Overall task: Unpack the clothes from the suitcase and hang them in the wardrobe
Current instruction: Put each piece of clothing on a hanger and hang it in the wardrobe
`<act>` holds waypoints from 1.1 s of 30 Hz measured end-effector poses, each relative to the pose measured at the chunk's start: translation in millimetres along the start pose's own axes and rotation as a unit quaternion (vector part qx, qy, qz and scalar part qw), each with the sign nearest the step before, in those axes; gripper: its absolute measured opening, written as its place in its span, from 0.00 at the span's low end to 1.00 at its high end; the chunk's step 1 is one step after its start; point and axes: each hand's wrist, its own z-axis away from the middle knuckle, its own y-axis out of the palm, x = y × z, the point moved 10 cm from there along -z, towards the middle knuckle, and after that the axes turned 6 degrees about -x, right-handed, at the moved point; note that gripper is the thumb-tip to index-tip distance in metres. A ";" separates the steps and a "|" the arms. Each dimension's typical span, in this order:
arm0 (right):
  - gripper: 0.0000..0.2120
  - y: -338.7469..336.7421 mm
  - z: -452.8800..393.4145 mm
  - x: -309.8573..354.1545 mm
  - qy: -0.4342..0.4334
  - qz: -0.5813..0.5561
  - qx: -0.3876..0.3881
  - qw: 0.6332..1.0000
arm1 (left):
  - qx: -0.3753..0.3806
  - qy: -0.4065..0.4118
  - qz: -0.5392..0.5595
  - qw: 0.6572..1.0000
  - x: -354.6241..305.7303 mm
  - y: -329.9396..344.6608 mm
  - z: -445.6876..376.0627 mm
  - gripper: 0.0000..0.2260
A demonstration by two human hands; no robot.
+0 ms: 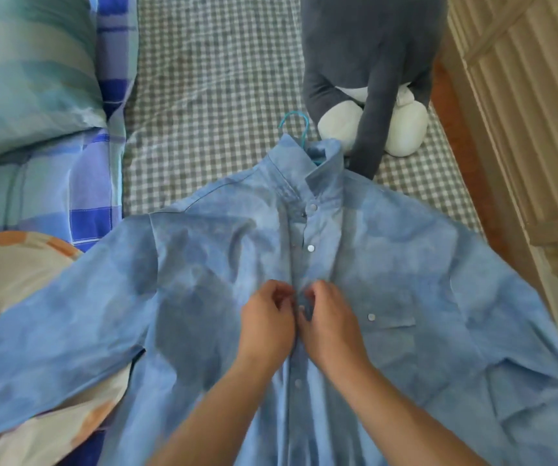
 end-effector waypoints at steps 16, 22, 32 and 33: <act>0.22 26.1 -1.7 -11.8 0.042 0.185 -0.053 0.980 | -0.039 0.021 -0.077 0.996 31.0 -16.1 -15.8 0.09; 0.09 10.2 4.0 -46.4 0.214 -0.038 -0.013 0.976 | -0.016 0.069 -0.198 0.978 15.1 13.1 -5.2 0.15; 0.11 -6.7 48.1 -60.2 0.268 -0.296 -0.131 0.907 | -0.112 0.081 -0.216 0.966 -5.5 17.2 13.9 0.03; 0.09 -5.9 48.3 -55.2 0.264 -0.301 -0.132 0.907 | -0.094 0.091 -0.232 0.964 -9.0 13.9 18.2 0.03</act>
